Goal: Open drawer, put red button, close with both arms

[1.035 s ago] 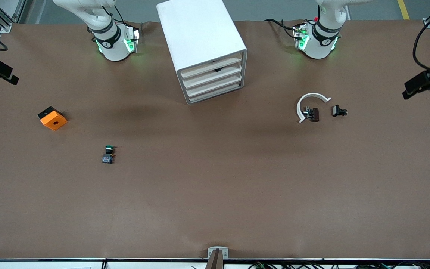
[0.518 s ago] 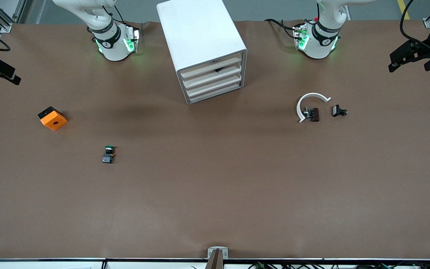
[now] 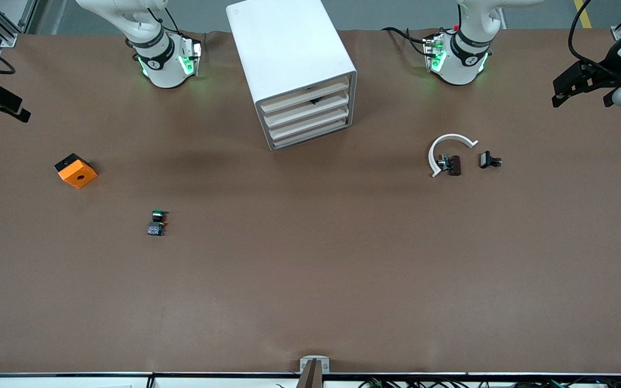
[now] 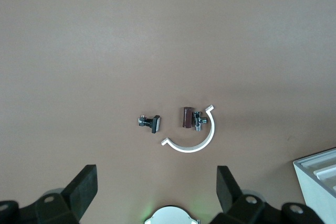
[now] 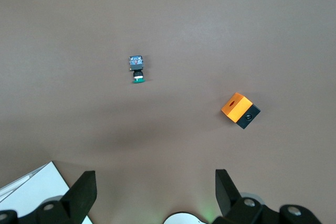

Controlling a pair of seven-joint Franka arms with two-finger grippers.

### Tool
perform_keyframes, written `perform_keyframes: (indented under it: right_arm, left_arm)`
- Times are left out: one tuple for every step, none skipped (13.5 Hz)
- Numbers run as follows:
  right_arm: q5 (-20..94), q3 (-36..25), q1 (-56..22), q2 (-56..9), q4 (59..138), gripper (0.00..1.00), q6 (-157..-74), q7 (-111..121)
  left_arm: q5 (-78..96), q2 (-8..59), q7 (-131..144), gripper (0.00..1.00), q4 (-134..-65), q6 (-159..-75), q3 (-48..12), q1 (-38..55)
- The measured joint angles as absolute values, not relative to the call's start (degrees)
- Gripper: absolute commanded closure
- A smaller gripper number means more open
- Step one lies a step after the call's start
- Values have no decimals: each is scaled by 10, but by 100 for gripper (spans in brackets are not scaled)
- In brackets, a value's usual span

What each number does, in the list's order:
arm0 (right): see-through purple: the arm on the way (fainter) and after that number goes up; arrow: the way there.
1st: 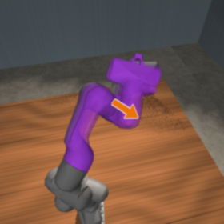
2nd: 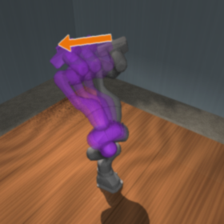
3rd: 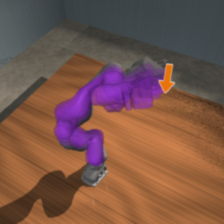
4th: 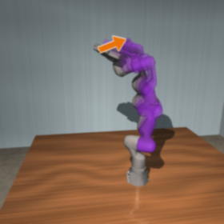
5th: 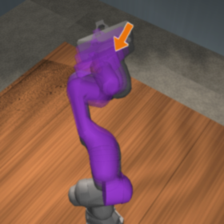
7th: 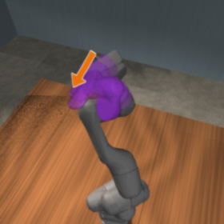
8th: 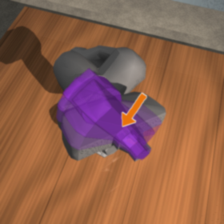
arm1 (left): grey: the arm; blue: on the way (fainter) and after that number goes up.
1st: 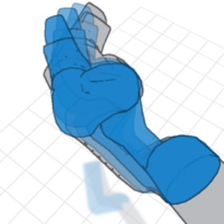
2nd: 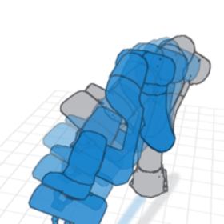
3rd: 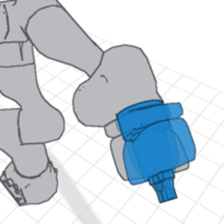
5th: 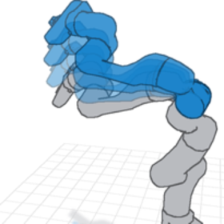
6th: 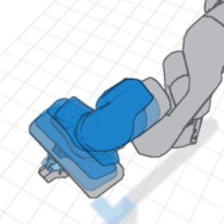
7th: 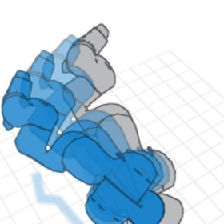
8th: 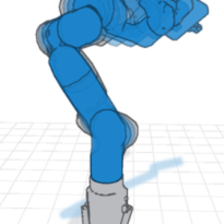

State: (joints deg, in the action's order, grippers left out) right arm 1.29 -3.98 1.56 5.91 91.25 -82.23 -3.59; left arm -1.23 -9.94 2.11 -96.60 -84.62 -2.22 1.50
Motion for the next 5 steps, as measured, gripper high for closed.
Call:
perform_keyframes:
  right_arm:
    - [13, -39, 15, 59, 913, 0, -823, -30]
    - [13, -40, 16, 60, 913, 0, -825, -26]
    - [12, -40, 16, 60, 913, 0, -826, -23]
    - [9, -40, 16, 60, 913, 0, -829, -21]
    - [5, -40, 16, 60, 913, 0, -834, -19]
  left_arm:
    - [-12, -96, 21, 0, -965, -849, -22, 15]
    - [-12, -91, 21, 0, -962, -852, -22, 15]
    - [-12, -86, 22, 0, -957, -854, -22, 15]
    - [-12, -81, 22, 0, -951, -855, -22, 15]
    - [-12, -76, 22, 0, -944, -855, -21, 14]
